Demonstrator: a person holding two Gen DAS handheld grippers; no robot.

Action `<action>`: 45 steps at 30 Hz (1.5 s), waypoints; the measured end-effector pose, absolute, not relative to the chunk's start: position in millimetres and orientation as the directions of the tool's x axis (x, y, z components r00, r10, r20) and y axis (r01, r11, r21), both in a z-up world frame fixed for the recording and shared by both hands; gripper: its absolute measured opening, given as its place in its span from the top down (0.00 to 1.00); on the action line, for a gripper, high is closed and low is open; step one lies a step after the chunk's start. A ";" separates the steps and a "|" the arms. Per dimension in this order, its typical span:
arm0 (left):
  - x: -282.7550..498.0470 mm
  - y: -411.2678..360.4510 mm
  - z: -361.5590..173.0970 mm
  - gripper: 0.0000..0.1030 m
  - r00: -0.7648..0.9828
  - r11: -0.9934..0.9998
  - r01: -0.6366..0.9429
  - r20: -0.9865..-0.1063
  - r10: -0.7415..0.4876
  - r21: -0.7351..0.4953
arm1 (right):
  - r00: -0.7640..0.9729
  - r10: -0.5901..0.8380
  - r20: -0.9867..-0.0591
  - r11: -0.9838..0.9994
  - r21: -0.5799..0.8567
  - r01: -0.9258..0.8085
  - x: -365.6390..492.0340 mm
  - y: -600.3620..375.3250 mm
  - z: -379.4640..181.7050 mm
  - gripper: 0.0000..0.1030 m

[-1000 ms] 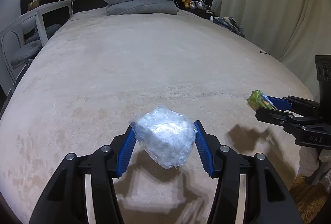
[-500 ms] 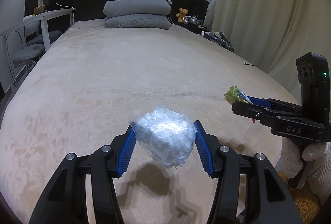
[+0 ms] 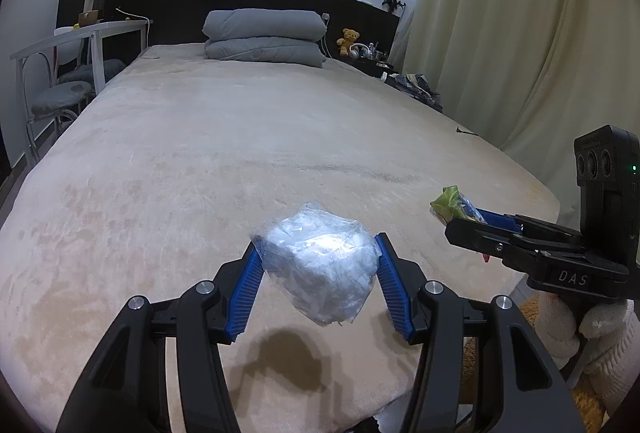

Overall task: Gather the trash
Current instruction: 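Carry the plastic bundle and candy bag down over the bin with both tools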

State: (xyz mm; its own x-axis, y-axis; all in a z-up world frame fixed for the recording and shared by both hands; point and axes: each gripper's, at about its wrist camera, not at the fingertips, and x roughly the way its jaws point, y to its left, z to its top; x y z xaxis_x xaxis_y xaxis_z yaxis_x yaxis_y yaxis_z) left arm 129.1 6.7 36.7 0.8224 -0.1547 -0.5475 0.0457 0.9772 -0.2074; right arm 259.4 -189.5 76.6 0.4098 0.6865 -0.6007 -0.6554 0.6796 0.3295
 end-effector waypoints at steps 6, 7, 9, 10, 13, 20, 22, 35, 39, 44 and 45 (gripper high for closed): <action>98.2 -1.6 26.1 0.48 0.812 0.977 0.050 -0.561 -0.162 -0.209 | 0.411 0.682 -0.606 0.682 0.321 -0.657 228.4 -203.7 74.0 0.49; 93.2 -4.1 24.6 0.48 0.810 0.977 0.051 -0.563 -0.162 -0.207 | 0.412 0.680 -0.606 0.683 0.321 -0.657 223.7 -205.3 73.6 0.49; 83.5 -6.3 21.6 0.48 0.808 0.976 0.051 -0.566 -0.164 -0.210 | 0.413 0.680 -0.606 0.684 0.320 -0.656 216.7 -209.7 72.8 0.49; 78.3 -7.2 19.4 0.48 0.808 0.976 0.050 -0.567 -0.164 -0.211 | 0.412 0.680 -0.606 0.684 0.322 -0.655 213.0 -211.8 72.3 0.49; 64.8 -11.3 14.2 0.48 0.805 0.976 0.049 -0.569 -0.165 -0.214 | 0.410 0.680 -0.607 0.683 0.323 -0.655 201.7 -216.7 70.6 0.49; 41.7 -20.6 8.2 0.48 0.802 0.974 0.048 -0.573 -0.169 -0.221 | 0.393 0.683 -0.616 0.671 0.318 -0.670 178.2 -215.1 67.7 0.49; 35.3 -21.7 6.2 0.48 0.802 0.974 0.044 -0.574 -0.168 -0.223 | 0.386 0.680 -0.623 0.670 0.316 -0.671 172.5 -213.6 65.8 0.49; 5.7 -34.8 -15.0 0.48 0.759 0.973 0.036 -0.627 -0.176 -0.229 | 0.300 0.705 -0.643 0.632 0.376 -0.678 138.9 -216.1 51.7 0.49; 0.6 -44.7 -27.7 0.48 0.723 0.968 0.054 -0.659 -0.208 -0.246 | 0.282 0.696 -0.660 0.632 0.378 -0.677 137.6 -215.8 46.9 0.49; -1.7 -54.4 -42.9 0.48 0.669 0.962 0.061 -0.704 -0.236 -0.265 | 0.242 0.691 -0.681 0.634 0.411 -0.655 139.4 -220.3 36.4 0.49; -1.2 -55.9 -46.1 0.48 0.658 0.963 0.060 -0.715 -0.236 -0.262 | 0.232 0.688 -0.687 0.635 0.416 -0.651 139.6 -220.7 33.9 0.49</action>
